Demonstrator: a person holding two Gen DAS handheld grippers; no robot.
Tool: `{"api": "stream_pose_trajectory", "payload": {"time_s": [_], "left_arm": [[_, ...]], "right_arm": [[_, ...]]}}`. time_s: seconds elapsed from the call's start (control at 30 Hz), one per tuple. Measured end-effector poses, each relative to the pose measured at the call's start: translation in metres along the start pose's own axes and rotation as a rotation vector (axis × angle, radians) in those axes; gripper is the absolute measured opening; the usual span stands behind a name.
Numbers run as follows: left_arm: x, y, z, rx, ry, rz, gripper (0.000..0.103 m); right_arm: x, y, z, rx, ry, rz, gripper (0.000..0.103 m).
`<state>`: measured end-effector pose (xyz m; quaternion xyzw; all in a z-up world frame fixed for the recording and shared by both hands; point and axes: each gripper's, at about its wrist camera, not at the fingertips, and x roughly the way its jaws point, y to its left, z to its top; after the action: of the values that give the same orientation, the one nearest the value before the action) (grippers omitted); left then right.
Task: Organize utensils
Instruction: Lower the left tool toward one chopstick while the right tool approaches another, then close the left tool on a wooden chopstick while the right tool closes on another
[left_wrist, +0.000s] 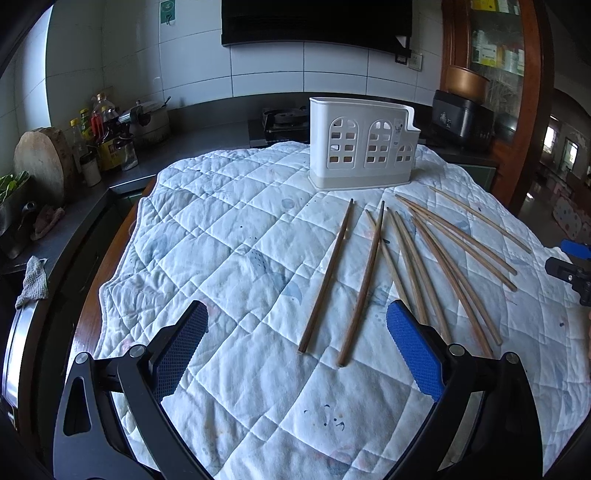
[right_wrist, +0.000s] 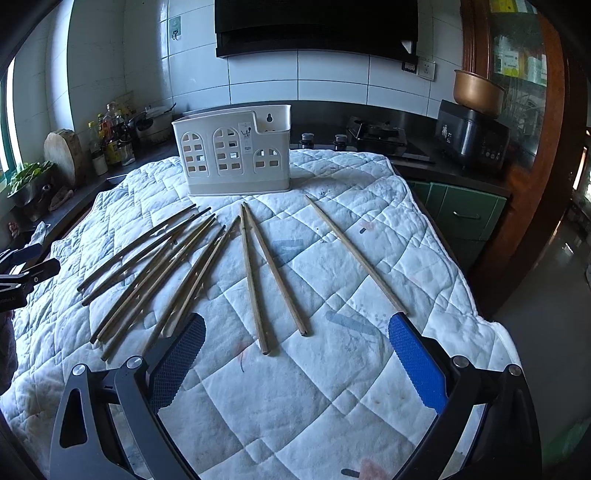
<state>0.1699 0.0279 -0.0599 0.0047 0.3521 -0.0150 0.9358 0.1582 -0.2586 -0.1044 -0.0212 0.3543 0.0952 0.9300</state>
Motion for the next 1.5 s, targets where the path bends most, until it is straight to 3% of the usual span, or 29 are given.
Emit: {"api": "stream_pose_trajectory", "payload": {"time_s": [0.27, 0.33, 0.53, 0.67, 0.83, 1.03, 1.23, 1.5], "left_arm": [[0.022, 0.000, 0.007, 0.012, 0.024, -0.006, 0.095], [0.028, 0.001, 0.009, 0.013, 0.038, -0.016, 0.081], [0.050, 0.002, 0.011, 0.013, 0.087, -0.030, 0.074], [0.060, 0.000, 0.011, 0.030, 0.121, -0.053, 0.062], [0.069, -0.004, 0.011, 0.045, 0.151, -0.091, 0.041], [0.076, -0.007, 0.009, 0.055, 0.165, -0.109, 0.030], [0.079, -0.006, 0.010, 0.062, 0.170, -0.115, 0.025], [0.085, -0.007, 0.009, 0.067, 0.177, -0.123, 0.021]], "right_arm": [[0.021, -0.026, 0.014, 0.000, 0.041, 0.004, 0.096], [0.025, -0.032, 0.018, 0.007, 0.041, 0.012, 0.096], [0.040, -0.044, 0.025, 0.023, 0.059, 0.027, 0.095], [0.052, -0.048, 0.025, 0.010, 0.087, 0.028, 0.084], [0.064, -0.055, 0.027, 0.031, 0.105, 0.041, 0.077], [0.081, -0.057, 0.030, 0.005, 0.133, 0.033, 0.065], [0.091, -0.066, 0.036, 0.000, 0.145, 0.016, 0.058], [0.105, -0.074, 0.034, -0.031, 0.181, 0.002, 0.038]]}}
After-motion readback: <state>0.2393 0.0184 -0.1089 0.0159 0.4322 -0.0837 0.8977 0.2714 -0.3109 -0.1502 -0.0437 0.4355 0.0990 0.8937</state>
